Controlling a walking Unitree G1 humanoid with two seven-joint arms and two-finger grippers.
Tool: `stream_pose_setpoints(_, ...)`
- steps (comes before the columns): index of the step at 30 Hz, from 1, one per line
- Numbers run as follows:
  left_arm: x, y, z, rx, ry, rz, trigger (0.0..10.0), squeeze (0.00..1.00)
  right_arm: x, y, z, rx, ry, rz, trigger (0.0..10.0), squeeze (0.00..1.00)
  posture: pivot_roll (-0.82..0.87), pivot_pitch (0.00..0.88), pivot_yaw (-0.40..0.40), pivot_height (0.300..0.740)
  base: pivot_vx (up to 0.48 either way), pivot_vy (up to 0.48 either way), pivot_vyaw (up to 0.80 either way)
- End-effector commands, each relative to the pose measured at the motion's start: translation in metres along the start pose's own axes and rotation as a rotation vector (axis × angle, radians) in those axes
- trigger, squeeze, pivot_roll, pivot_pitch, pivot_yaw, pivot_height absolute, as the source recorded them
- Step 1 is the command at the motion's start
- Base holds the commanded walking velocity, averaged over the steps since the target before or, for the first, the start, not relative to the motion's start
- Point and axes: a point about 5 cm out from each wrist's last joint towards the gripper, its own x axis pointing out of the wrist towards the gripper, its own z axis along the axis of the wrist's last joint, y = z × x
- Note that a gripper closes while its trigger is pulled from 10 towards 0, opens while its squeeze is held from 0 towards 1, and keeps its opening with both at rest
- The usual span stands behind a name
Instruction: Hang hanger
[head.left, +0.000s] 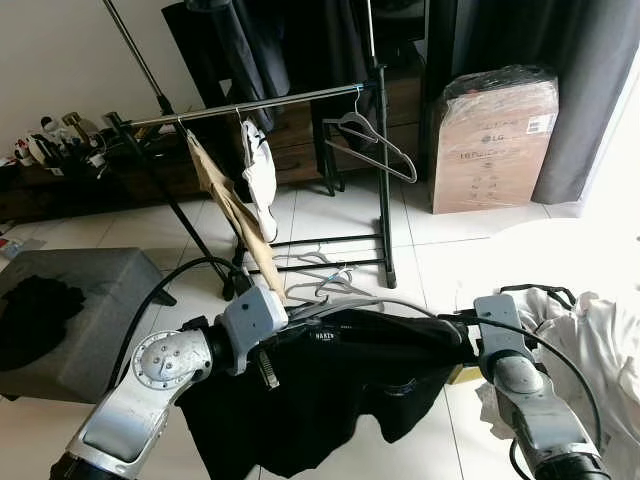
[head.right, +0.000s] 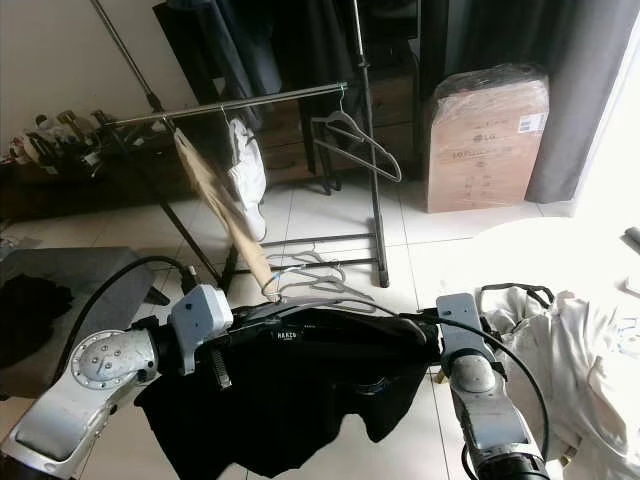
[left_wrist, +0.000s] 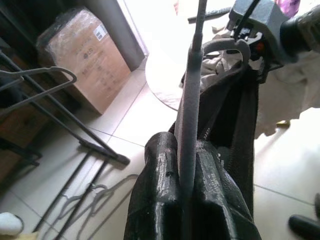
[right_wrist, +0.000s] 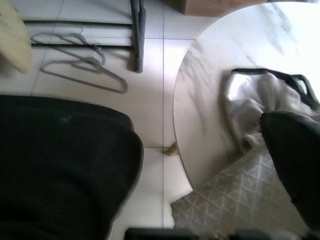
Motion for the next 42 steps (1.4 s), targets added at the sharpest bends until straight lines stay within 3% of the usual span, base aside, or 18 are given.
stream_pose_setpoints(1,-0.019,0.023,0.025,0.01,-0.108,0.095,0.0,0.0,-0.001,-0.009,-0.029,0.008,0.117,-0.038,10.0,0.0,-0.15,0.099,0.164,0.74,0.0,0.0,0.0)
stream_pose_setpoints(9,-0.025,0.01,0.016,-0.05,-0.001,-0.052,0.0,0.0,0.0,-0.009,-0.028,0.022,0.102,-0.073,10.0,0.0,-0.15,0.101,0.166,0.74,0.0,0.0,0.0)
stream_pose_setpoints(10,-0.025,0.005,0.015,-0.083,0.005,-0.093,0.0,0.0,0.001,-0.006,-0.027,0.144,0.11,-0.072,10.0,0.0,-0.15,0.102,0.165,0.74,0.0,0.0,0.0)
stream_pose_setpoints(12,-0.027,-0.004,0.011,-0.098,0.06,-0.181,0.0,0.0,0.002,-0.003,-0.025,0.263,0.113,-0.072,10.0,0.0,-0.15,0.101,0.165,0.74,0.0,0.0,0.0)
stream_pose_setpoints(13,-0.032,-0.015,0.005,-0.113,0.133,-0.278,0.0,0.0,0.004,0.002,-0.018,0.445,0.102,-0.034,10.0,0.0,-0.15,0.103,0.166,0.74,0.0,0.0,0.0)
stream_pose_setpoints(14,-0.032,-0.015,0.005,-0.113,0.133,-0.278,0.0,0.0,0.004,0.002,-0.018,0.445,0.102,-0.034,10.0,0.0,-0.15,0.103,0.166,0.74,0.0,0.0,0.0)
stream_pose_setpoints(15,-0.036,-0.023,0.001,-0.129,0.179,-0.344,0.0,0.0,0.005,0.005,-0.014,0.547,0.1,-0.014,10.0,0.0,-0.15,0.103,0.166,0.74,0.0,0.0,0.0)
stream_pose_setpoints(18,-0.044,-0.033,-0.002,-0.142,0.241,-0.437,0.0,0.0,0.008,0.005,-0.006,0.702,0.099,-0.015,10.0,0.0,-0.15,0.105,0.166,0.74,0.0,0.0,0.0)
stream_pose_setpoints(22,-0.048,-0.035,-0.001,-0.144,0.277,-0.475,0.0,0.0,0.012,0.006,0.0,0.814,0.105,0.005,10.0,0.0,-0.14,0.109,0.164,0.74,0.0,0.0,0.0)
stream_pose_setpoints(24,-0.048,-0.033,0.0,-0.133,0.274,-0.458,0.0,0.0,0.012,0.006,0.001,0.821,0.107,0.007,10.0,0.0,-0.14,0.11,0.163,0.74,0.0,0.0,0.0)
stream_pose_setpoints(25,-0.042,-0.023,0.004,-0.088,0.228,-0.369,0.0,0.0,0.012,0.008,0.002,0.857,0.117,0.027,10.0,0.0,-0.14,0.112,0.163,0.74,0.0,0.0,0.0)
stream_pose_setpoints(29,-0.03,-0.005,0.016,-0.031,0.127,-0.207,0.0,0.0,0.011,0.015,-0.003,0.882,0.156,0.061,10.0,0.0,-0.15,0.114,0.163,0.74,0.0,0.0,0.0)
stream_pose_setpoints(35,-0.025,0.007,0.032,-0.025,0.022,-0.094,0.0,0.0,0.011,0.016,-0.012,0.951,0.198,0.057,10.0,0.0,-0.14,0.117,0.165,0.74,0.0,0.0,0.0)
stream_pose_setpoints(38,-0.022,0.017,0.039,-0.027,-0.056,0.005,0.0,0.0,0.011,0.018,-0.01,1.055,0.193,0.069,10.0,0.0,-0.15,0.119,0.165,0.74,0.0,0.0,0.0)
stream_pose_setpoints(42,-0.022,0.019,0.041,-0.029,-0.078,0.029,0.0,0.0,0.011,0.019,-0.009,1.072,0.195,0.076,10.0,0.0,-0.14,0.119,0.165,0.74,0.0,0.0,0.0)
